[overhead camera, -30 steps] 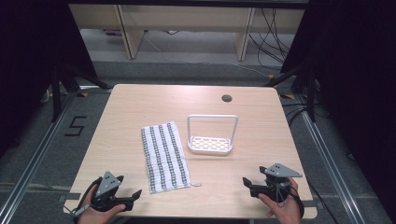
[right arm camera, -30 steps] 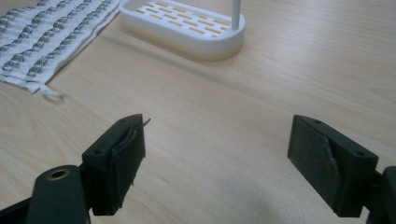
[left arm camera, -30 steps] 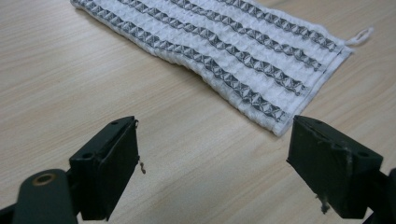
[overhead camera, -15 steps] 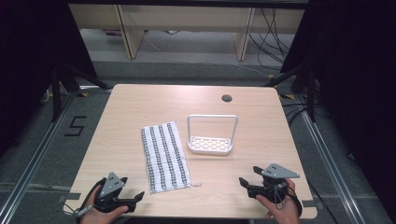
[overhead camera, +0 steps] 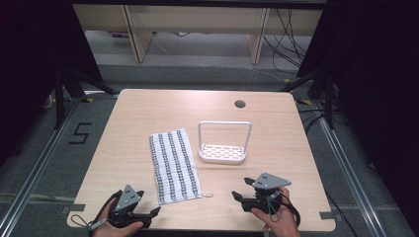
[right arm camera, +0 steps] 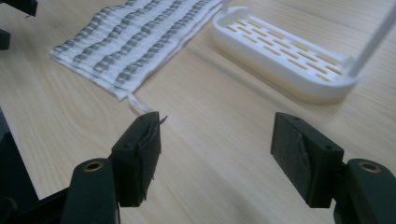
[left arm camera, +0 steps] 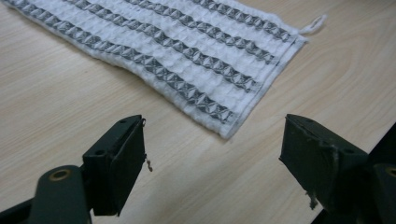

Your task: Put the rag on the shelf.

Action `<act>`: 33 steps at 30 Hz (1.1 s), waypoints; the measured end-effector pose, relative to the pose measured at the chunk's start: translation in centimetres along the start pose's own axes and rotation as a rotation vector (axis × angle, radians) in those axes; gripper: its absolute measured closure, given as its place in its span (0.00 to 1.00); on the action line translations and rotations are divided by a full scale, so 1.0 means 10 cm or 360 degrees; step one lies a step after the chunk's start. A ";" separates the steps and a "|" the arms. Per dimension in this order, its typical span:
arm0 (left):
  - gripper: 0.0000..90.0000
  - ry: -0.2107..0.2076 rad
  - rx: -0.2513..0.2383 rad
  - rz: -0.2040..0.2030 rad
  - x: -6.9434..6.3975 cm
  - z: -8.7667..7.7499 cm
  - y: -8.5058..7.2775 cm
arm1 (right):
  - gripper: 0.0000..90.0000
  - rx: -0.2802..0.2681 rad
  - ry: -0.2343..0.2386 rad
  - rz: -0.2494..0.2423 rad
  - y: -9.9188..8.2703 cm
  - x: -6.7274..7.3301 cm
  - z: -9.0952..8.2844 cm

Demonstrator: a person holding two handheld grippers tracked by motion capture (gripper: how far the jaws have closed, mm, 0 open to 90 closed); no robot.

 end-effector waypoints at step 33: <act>0.56 -0.0138 0.0081 0.0144 -0.14 0.22 0.11 | 0.55 0.0264 0.0251 -0.0262 0.36 0.45 0.98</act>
Point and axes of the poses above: each handheld gripper's, and its own axes: z roughly forward along the jaws, y roughly out of its top, x roughly to its left, the point moved 3 cm from there along z, roughly forward along the jaws, and after that the axes turned 9 degrees about y, right-handed, at the moved point
